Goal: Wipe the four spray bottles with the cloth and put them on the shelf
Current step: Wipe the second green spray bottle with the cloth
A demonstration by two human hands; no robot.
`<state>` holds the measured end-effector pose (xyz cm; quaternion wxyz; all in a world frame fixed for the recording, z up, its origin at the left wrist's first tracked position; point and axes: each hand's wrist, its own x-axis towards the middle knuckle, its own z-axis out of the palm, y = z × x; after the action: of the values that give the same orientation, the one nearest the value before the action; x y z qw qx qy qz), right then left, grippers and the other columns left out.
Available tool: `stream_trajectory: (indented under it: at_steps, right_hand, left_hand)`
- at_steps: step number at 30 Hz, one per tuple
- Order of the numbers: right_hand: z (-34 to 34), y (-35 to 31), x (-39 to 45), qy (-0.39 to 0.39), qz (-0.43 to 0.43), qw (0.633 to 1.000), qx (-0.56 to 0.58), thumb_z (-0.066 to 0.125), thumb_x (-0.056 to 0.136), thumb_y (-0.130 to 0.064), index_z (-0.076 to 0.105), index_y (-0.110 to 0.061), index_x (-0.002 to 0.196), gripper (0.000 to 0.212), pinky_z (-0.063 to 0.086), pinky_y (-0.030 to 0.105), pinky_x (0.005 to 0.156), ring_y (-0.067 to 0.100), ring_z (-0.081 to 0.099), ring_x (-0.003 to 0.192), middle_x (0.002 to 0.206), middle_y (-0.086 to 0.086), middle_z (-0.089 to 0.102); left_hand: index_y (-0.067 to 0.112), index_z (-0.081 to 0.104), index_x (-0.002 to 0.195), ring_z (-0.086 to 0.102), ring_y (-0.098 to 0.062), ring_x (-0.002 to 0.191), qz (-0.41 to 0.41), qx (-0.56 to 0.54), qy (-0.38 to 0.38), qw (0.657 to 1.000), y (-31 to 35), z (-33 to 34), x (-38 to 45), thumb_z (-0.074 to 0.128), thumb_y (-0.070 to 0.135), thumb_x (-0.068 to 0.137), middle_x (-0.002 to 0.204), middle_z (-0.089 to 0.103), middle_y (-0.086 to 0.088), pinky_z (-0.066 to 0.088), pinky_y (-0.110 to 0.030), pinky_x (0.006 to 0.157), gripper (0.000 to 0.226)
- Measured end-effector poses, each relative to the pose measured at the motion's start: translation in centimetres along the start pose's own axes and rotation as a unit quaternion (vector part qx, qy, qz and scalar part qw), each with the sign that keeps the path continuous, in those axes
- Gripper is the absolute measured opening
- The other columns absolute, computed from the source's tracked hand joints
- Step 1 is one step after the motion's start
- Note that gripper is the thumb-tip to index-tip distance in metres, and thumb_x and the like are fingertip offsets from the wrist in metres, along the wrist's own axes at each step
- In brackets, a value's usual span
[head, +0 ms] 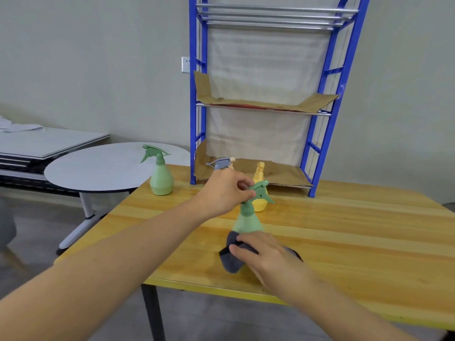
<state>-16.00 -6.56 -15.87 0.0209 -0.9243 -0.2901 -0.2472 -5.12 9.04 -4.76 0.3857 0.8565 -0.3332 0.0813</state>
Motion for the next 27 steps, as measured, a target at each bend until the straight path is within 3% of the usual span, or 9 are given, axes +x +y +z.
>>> stream_trajectory:
  at_steps: [3, 6, 11, 15, 19, 21, 23, 25, 27]
  right_hand:
    - [-0.3, 0.0, 0.1, 0.009, -0.011, 1.000, -0.022, 0.072, 0.080, -0.001, 0.046, -0.021, 0.138, 0.067, 0.047, 0.038, 0.087, 0.030, 0.051, 0.114, 0.132, 0.007, 0.048]
    - [-1.7, 0.1, 1.5, 0.066, 0.004, 0.996, -0.059, 0.070, 0.079, 0.001, 0.053, -0.016, 0.134, 0.060, 0.044, 0.037, 0.088, 0.031, 0.050, 0.114, 0.131, 0.010, 0.051]
    - [-0.5, -0.5, 1.9, 0.069, -0.024, 0.989, -0.125, 0.036, 0.082, -0.001, 0.063, -0.007, 0.118, 0.046, 0.047, 0.040, 0.085, 0.033, 0.055, 0.105, 0.118, 0.013, 0.060]
    - [0.3, -2.3, 1.2, -0.044, -0.059, 0.990, -0.117, 0.041, 0.083, -0.010, 0.059, -0.008, 0.115, 0.037, 0.052, 0.039, 0.078, 0.029, 0.053, 0.099, 0.106, 0.008, 0.060]
    - [-0.7, -0.9, 3.4, 0.039, 0.038, 0.991, -0.122, 0.067, 0.070, 0.000, 0.060, -0.004, 0.121, 0.052, 0.048, 0.041, 0.082, 0.033, 0.054, 0.101, 0.117, 0.014, 0.060]
    - [0.0, -1.7, 3.7, 0.051, 0.032, 0.982, -0.178, 0.054, 0.076, -0.002, 0.064, -0.004, 0.114, 0.039, 0.046, 0.042, 0.080, 0.034, 0.055, 0.097, 0.109, 0.015, 0.062]
    - [1.3, -3.6, 2.8, -0.016, -0.018, 0.978, -0.206, 0.040, 0.081, -0.005, 0.068, -0.007, 0.102, 0.035, 0.046, 0.041, 0.076, 0.032, 0.053, 0.089, 0.093, 0.012, 0.063]
    - [1.4, -4.5, 2.4, -0.081, -0.046, 0.978, -0.188, 0.039, 0.080, -0.006, 0.067, -0.008, 0.099, 0.033, 0.049, 0.039, 0.074, 0.030, 0.052, 0.087, 0.088, 0.008, 0.061]
    - [0.2, -3.4, 3.4, -0.061, -0.023, 0.983, -0.171, 0.046, 0.079, -0.008, 0.063, -0.007, 0.106, 0.032, 0.049, 0.040, 0.076, 0.030, 0.052, 0.093, 0.097, 0.009, 0.061]
  left_hand:
    - [0.021, 0.078, 0.110, 0.070, -0.007, 0.087, 0.010, 0.026, -0.023, 0.999, -0.2, 0.3, 0.1, 0.074, 0.024, 0.090, 0.093, 0.077, 0.008, 0.056, -0.022, 0.076, 0.020]
    - [0.028, 0.079, 0.097, 0.070, -0.001, 0.086, 0.005, 0.026, -0.043, 0.999, -0.3, 0.7, 0.9, 0.077, 0.032, 0.086, 0.088, 0.076, 0.014, 0.059, -0.035, 0.085, 0.012]
    - [0.019, 0.078, 0.098, 0.071, -0.002, 0.087, -0.006, 0.004, -0.081, 0.997, 0.3, 0.6, 2.3, 0.080, 0.025, 0.086, 0.090, 0.076, 0.009, 0.059, -0.026, 0.082, 0.014]
    - [0.020, 0.078, 0.098, 0.070, -0.002, 0.084, -0.020, -0.011, -0.098, 0.995, 0.0, 0.6, 2.7, 0.080, 0.027, 0.086, 0.089, 0.076, 0.010, 0.054, -0.019, 0.069, 0.015]
    - [0.021, 0.079, 0.094, 0.071, -0.002, 0.082, -0.015, -0.002, -0.089, 0.996, 0.0, 0.8, 2.7, 0.080, 0.029, 0.085, 0.086, 0.077, 0.010, 0.056, -0.021, 0.073, 0.012]
    - [0.022, 0.079, 0.092, 0.069, 0.002, 0.075, -0.015, -0.004, -0.083, 0.996, -0.1, 0.8, 2.6, 0.081, 0.030, 0.085, 0.083, 0.076, 0.012, 0.054, -0.020, 0.068, 0.011]
    - [0.025, 0.079, 0.091, 0.064, 0.007, 0.065, -0.022, -0.004, -0.089, 0.996, -0.2, 0.8, 2.7, 0.081, 0.032, 0.084, 0.081, 0.076, 0.013, 0.049, -0.019, 0.060, 0.010]
    - [0.026, 0.078, 0.091, 0.064, 0.008, 0.064, -0.027, -0.009, -0.093, 0.995, -0.4, 0.8, 2.7, 0.081, 0.033, 0.084, 0.080, 0.076, 0.013, 0.049, -0.020, 0.059, 0.010]
    - [0.027, 0.078, 0.090, 0.067, 0.004, 0.071, -0.026, -0.010, -0.086, 0.996, -0.6, 0.8, 2.7, 0.081, 0.034, 0.083, 0.080, 0.076, 0.014, 0.056, -0.026, 0.067, 0.011]
